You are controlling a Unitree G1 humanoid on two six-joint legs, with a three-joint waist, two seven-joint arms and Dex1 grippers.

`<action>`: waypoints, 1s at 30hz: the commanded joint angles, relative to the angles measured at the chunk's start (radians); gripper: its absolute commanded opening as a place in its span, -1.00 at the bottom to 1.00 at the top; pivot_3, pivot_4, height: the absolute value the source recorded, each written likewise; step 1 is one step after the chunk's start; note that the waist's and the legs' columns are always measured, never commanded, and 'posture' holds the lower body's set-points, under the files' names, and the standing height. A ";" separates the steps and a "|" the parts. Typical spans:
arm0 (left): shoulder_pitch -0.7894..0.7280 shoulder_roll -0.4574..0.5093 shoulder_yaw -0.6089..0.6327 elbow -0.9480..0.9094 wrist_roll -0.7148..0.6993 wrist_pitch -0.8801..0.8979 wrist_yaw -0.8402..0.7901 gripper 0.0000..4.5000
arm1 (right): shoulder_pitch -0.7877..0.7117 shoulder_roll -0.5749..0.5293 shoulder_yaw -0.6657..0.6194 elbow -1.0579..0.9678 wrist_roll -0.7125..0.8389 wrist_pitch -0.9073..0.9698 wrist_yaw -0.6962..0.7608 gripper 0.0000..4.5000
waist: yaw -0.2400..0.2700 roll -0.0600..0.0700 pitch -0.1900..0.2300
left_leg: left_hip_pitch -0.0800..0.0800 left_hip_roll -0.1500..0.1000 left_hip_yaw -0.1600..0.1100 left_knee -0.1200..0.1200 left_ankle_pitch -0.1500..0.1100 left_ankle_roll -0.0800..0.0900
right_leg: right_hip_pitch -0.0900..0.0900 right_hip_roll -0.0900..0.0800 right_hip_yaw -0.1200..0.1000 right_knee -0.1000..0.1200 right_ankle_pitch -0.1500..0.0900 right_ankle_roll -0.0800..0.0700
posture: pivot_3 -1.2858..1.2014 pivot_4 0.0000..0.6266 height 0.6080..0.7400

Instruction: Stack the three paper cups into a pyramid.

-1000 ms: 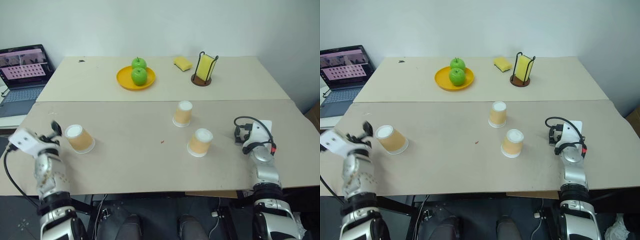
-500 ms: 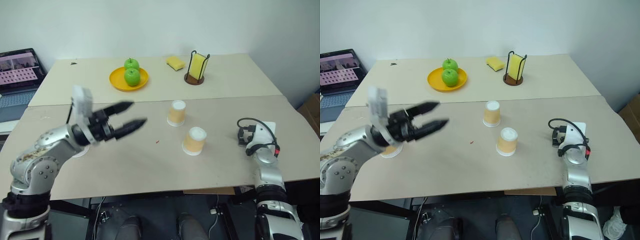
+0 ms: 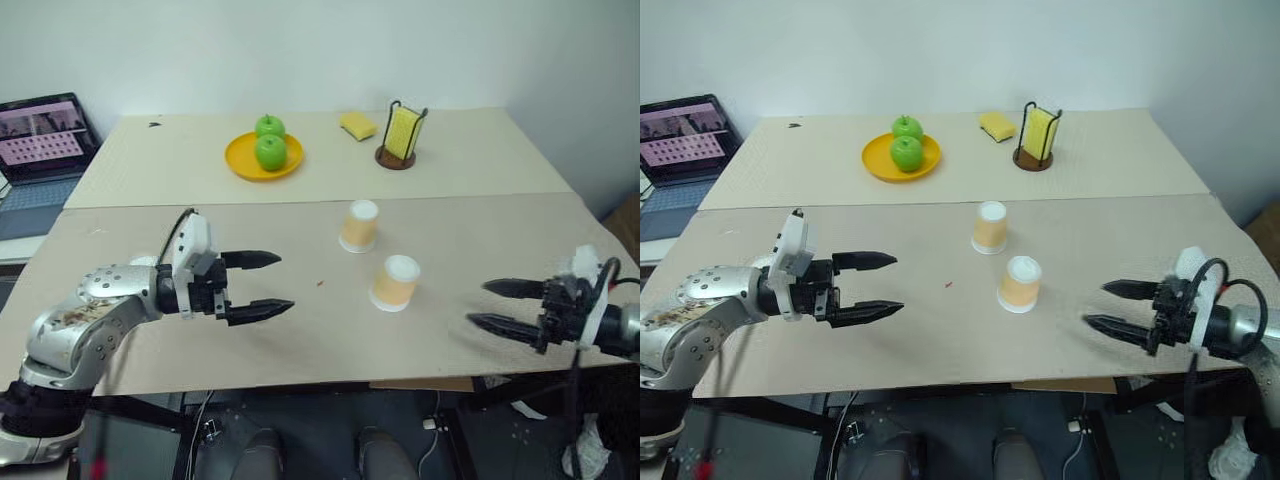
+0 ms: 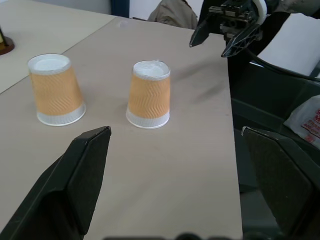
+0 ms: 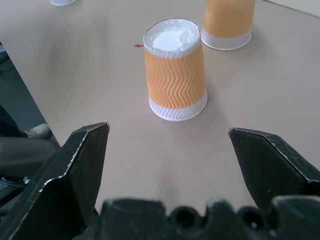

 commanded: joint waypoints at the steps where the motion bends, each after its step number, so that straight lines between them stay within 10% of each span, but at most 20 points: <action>1: -0.015 -0.007 0.008 -0.020 0.010 -0.010 -0.001 0.99 | -0.083 0.035 0.084 0.002 -0.044 0.001 -0.011 1.00 | 0.004 0.000 0.000 | 0.000 0.000 -0.001 0.000 0.000 0.000 | 0.000 0.001 -0.001 0.000 0.000 0.000 | 0.03 -0.52 0.88; 30: 0.023 -0.016 0.062 -0.100 -0.005 0.033 0.066 0.99 | -0.376 0.221 0.259 0.226 -0.245 -0.099 0.009 1.00 | 0.034 -0.001 0.001 | -0.010 -0.002 -0.003 0.004 -0.001 0.002 | -0.005 -0.001 -0.003 0.001 0.003 -0.004 | 0.03 -0.52 0.88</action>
